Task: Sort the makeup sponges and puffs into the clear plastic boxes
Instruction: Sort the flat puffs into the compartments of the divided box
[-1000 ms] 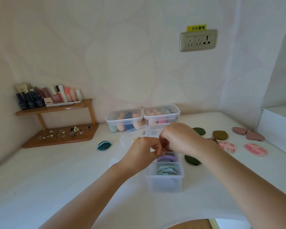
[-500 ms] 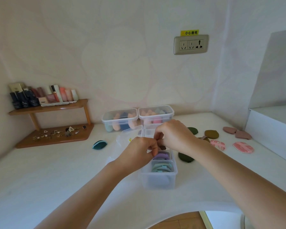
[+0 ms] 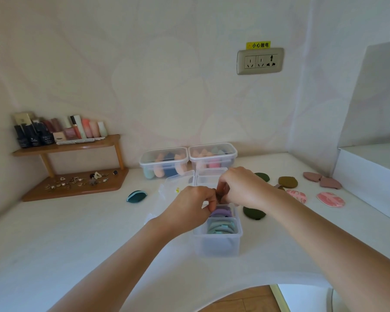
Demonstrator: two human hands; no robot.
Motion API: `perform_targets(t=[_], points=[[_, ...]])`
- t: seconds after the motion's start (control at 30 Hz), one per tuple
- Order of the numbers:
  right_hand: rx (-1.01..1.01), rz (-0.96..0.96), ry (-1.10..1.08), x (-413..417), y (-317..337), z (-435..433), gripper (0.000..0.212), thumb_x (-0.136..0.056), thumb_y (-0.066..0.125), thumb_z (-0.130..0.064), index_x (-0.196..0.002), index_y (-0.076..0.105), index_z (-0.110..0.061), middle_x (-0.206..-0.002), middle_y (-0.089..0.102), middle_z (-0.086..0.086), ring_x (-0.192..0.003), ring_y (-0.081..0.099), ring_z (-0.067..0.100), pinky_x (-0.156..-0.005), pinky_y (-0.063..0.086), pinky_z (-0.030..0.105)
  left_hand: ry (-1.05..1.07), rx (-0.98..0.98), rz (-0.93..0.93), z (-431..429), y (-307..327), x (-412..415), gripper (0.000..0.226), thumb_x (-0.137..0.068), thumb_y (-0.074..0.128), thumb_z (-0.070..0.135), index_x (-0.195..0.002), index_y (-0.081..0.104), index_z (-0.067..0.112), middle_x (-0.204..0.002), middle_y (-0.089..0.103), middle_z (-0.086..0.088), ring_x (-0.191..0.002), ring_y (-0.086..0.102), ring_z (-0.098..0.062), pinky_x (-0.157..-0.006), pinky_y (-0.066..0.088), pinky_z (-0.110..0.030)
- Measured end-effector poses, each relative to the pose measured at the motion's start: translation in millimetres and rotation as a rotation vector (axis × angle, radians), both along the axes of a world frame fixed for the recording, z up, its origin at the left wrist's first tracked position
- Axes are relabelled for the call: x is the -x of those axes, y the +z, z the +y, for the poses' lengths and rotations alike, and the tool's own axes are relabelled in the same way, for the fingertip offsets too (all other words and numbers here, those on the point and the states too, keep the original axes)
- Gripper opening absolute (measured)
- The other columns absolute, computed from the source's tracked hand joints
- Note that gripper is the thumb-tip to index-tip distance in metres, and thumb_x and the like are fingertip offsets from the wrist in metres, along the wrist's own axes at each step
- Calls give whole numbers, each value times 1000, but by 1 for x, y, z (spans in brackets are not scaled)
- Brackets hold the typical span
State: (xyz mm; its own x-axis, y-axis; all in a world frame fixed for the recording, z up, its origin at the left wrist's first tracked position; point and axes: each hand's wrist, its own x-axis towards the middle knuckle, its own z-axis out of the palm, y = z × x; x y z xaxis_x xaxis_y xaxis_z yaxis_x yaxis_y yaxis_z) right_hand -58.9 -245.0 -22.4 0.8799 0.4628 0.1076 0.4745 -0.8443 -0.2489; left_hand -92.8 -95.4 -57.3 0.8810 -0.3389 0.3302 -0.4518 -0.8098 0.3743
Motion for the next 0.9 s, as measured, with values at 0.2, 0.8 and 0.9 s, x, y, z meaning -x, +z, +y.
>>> perform_targets(t=[0.2, 0.8, 0.9], points=[[247, -47, -16, 0, 2, 6, 16, -89, 52, -6, -77, 62, -10, -65, 43, -1, -55, 38, 12, -47, 25, 22, 2, -8, 24, 1, 2, 2, 19, -83, 60, 8, -70, 55, 21, -90, 67, 1, -90, 62, -15, -82, 48, -21], [-511, 178, -11, -13, -1, -66, 16, -92, 56, -16, -89, 71, -20, -84, 74, -10, -49, 51, 10, -51, 39, 13, 60, -247, 98, -1, -1, -5, 33, -99, 38, 33, -117, 64, 22, -114, 66, 3, -100, 58, -15, -88, 46, -25], [-512, 129, -195, -28, -12, -95, 15, -90, 59, -16, -83, 71, -21, -77, 73, -10, -50, 56, 9, -46, 39, 14, 66, -296, 132, -5, -2, -9, 35, -100, 34, 35, -119, 60, 22, -114, 66, 1, -100, 58, -16, -92, 45, -30]])
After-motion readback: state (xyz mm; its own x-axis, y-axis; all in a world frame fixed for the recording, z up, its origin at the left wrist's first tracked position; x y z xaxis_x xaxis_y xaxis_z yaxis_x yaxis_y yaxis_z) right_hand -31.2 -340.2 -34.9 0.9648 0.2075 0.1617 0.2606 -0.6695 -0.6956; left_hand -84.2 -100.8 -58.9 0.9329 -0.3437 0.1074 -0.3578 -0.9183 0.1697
